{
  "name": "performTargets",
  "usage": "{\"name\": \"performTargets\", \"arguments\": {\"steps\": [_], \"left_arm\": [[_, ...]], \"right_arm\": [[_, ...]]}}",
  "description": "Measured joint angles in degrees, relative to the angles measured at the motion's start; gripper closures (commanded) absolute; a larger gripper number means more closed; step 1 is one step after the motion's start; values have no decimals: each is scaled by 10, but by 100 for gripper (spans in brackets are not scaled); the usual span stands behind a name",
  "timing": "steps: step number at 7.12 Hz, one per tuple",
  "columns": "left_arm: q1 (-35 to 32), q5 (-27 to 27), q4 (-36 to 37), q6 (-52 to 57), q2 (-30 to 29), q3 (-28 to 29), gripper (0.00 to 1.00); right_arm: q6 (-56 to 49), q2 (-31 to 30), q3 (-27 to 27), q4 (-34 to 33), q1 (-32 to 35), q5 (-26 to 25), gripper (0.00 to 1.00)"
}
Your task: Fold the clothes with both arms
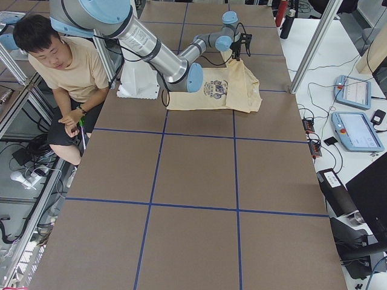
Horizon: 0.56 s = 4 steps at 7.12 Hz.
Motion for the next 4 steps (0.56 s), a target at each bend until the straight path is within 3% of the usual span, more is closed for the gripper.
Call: {"name": "performTargets", "arguments": {"steps": [4], "left_arm": [[100,14,-185,-158,5,95,4]], "right_arm": [[34,17,-36,42,-12,-27,1]]}}
